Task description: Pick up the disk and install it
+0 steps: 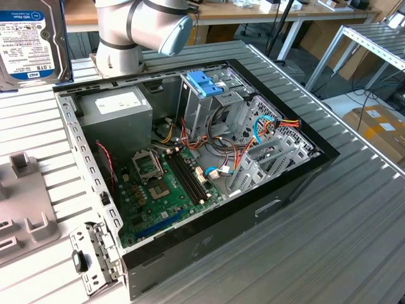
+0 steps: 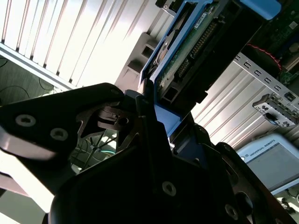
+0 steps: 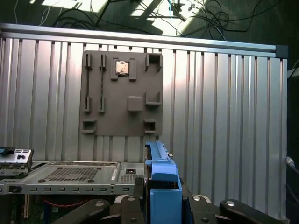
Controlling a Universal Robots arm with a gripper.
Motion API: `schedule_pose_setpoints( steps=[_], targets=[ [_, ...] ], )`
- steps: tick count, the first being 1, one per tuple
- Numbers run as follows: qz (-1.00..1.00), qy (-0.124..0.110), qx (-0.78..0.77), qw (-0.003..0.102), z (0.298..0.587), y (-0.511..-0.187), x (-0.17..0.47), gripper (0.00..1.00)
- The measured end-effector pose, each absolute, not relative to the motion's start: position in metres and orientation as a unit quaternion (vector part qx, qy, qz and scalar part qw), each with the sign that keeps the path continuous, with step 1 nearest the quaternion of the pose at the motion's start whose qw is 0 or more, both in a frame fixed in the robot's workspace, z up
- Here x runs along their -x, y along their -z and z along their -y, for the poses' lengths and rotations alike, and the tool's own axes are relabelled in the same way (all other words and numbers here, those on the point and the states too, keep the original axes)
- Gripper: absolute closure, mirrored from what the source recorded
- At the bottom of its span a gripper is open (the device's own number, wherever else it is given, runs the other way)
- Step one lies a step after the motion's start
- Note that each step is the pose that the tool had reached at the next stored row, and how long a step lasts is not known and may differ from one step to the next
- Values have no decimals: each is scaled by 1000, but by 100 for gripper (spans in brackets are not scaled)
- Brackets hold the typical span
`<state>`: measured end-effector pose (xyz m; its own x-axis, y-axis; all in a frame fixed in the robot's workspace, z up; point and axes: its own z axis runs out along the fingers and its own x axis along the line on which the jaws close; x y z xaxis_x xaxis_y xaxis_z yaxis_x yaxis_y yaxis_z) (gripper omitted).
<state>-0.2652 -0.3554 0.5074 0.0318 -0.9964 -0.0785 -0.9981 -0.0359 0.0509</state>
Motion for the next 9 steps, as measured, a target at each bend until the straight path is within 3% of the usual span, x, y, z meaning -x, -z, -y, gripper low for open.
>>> schedule_pose_setpoints(
  steps=[9],
  targets=[
    [-694,-46,718,9,355,-507,259,63]
  ],
)
